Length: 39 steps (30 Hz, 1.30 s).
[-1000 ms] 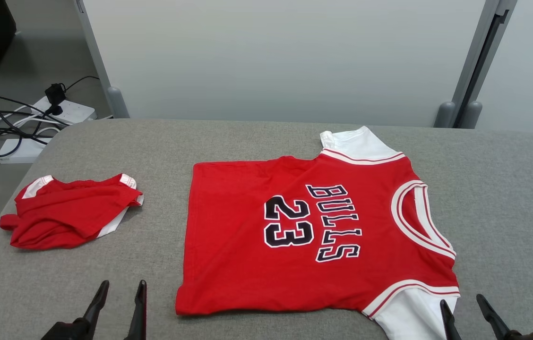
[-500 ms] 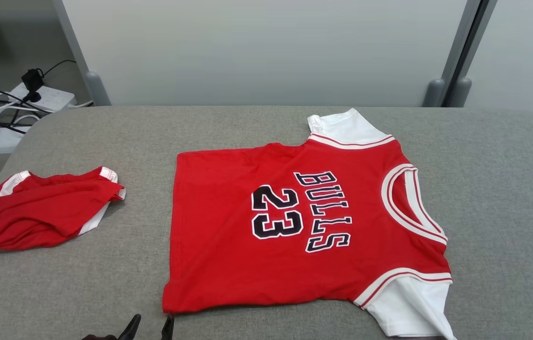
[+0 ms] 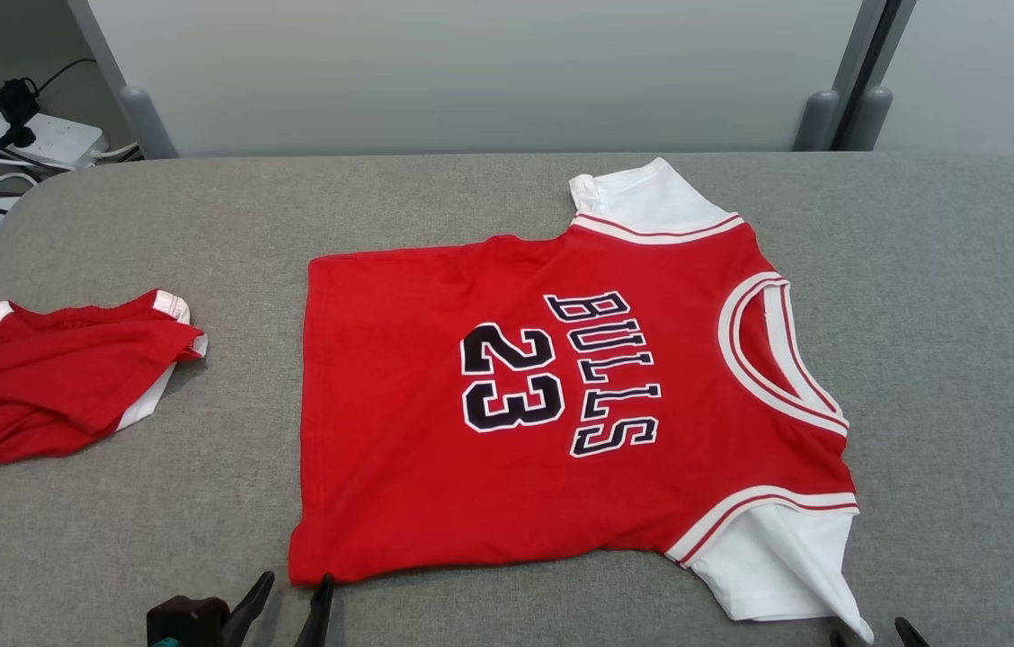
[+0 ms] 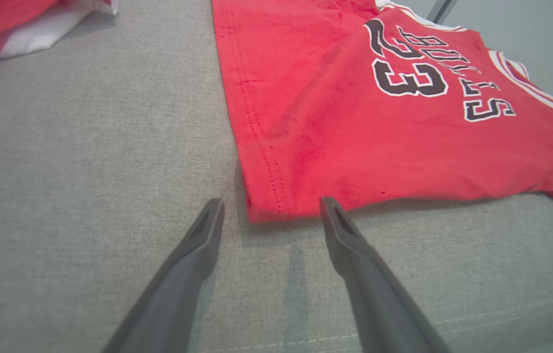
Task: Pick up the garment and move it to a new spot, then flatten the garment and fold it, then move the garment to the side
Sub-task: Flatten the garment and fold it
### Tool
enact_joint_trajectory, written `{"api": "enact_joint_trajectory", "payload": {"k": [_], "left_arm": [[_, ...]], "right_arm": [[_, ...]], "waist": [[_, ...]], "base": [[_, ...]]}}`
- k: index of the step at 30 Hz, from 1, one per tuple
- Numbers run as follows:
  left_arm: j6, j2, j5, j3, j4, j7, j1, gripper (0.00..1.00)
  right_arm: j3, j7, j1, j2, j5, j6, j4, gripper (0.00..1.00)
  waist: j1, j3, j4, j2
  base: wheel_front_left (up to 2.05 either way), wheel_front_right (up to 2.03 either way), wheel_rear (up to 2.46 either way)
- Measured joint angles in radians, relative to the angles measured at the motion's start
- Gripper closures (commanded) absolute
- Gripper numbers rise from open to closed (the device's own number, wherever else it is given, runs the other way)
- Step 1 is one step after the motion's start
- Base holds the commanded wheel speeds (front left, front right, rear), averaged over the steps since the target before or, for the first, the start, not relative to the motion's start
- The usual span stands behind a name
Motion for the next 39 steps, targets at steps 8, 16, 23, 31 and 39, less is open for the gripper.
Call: {"api": "enact_joint_trajectory", "payload": {"k": [8,16,23,31,39], "left_arm": [[-0.026,-0.008,-0.027,-0.007,0.072,-0.017,-0.025,0.00],[-0.060,-0.012,-0.033,-0.014,0.124,-0.028,-0.088,0.23],[-0.080,-0.022,-0.050,-0.036,0.147,-0.017,-0.103,1.00],[-0.067,-0.012,-0.112,-0.011,0.043,0.042,-0.087,1.00],[0.007,0.076,-0.175,0.022,-0.216,0.203,0.065,1.00]], "right_arm": [[0.022,-0.002,-0.028,0.004,-0.005,0.000,0.037,0.00],[0.037,-0.003,-0.064,0.003,-0.005,0.000,0.048,0.42],[0.037,-0.004,-0.076,0.004,0.019,0.000,0.070,1.00],[0.030,-0.011,-0.013,-0.003,0.103,0.000,-0.039,1.00],[0.024,0.055,0.168,-0.005,0.248,0.000,-0.258,1.00]], "waist": [[0.0000,0.007,-0.005,0.0000],[0.0000,0.025,-0.007,0.0000],[0.0000,0.038,-0.011,0.0000],[0.0000,0.047,-0.002,0.0000],[0.0000,0.063,0.010,0.0000]], "base": [[0.00,0.00,0.00],[0.00,0.00,0.00],[0.00,0.00,0.00],[0.00,0.00,0.00],[0.00,0.00,0.00]]}}
